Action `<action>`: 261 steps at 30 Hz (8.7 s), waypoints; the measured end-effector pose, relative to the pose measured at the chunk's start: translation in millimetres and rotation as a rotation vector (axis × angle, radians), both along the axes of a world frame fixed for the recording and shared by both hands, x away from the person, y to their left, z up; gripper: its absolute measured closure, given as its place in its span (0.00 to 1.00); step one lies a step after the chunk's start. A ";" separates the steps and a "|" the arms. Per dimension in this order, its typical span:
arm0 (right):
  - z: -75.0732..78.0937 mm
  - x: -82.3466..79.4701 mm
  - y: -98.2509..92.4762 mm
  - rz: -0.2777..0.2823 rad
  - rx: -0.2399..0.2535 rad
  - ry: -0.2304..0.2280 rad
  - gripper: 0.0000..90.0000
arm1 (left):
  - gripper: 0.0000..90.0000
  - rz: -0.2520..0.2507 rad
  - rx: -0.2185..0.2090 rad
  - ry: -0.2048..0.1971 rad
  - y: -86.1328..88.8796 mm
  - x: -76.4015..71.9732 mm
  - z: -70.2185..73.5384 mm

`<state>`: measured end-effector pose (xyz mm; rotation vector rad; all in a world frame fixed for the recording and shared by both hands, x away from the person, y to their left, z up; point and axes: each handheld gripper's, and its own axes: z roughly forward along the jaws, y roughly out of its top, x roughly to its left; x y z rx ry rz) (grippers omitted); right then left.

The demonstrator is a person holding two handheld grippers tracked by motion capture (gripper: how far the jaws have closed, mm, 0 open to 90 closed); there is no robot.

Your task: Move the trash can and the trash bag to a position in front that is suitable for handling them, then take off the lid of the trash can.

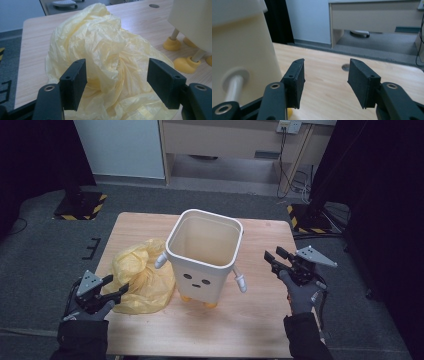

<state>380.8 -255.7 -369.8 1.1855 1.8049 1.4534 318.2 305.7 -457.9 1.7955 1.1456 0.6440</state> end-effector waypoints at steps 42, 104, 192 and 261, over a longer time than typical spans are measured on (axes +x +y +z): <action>83.2 31.7 46.3 0.097 0.054 -0.091 0.49 | 0.34 -0.038 -0.004 0.087 -4.4 11.7 -12.2; 82.4 96.2 118.6 0.388 0.093 0.136 0.70 | 0.33 -0.058 -0.003 0.100 -5.3 13.6 -12.9; -20.1 28.4 -62.1 -0.361 0.092 -0.032 0.79 | 0.33 -0.077 0.002 0.111 -7.2 14.0 -14.2; -127.2 20.9 -55.1 -0.165 -0.264 0.419 0.67 | 0.31 -0.041 0.011 -0.020 -20.7 28.2 18.1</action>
